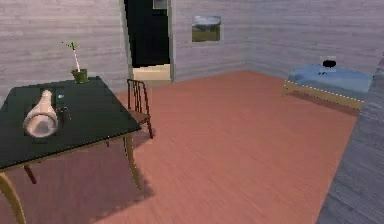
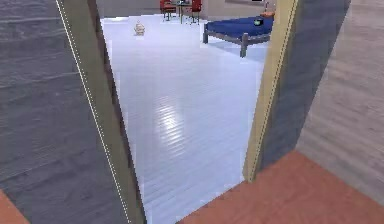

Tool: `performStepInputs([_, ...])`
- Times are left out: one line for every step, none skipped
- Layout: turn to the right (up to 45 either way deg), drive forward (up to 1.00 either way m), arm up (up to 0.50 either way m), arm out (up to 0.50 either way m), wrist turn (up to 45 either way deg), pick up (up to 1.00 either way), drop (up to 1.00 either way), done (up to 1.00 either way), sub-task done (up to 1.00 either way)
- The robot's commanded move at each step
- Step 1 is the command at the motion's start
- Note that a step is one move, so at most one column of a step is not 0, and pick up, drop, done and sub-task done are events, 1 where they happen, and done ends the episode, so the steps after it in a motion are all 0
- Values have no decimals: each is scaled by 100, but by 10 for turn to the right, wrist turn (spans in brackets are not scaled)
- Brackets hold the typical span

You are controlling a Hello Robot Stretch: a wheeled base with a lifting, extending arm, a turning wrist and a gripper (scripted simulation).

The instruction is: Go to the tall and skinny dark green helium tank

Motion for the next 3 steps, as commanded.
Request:
performStepInputs([0, 100, 0, 0, 0, 0, 0, 0, 0])
performStepInputs([120, 0, 0, 0, 0, 0, 0, 0, 0])
performStepInputs([0, 25, 0, 0, 0, 0, 0, 0, 0])
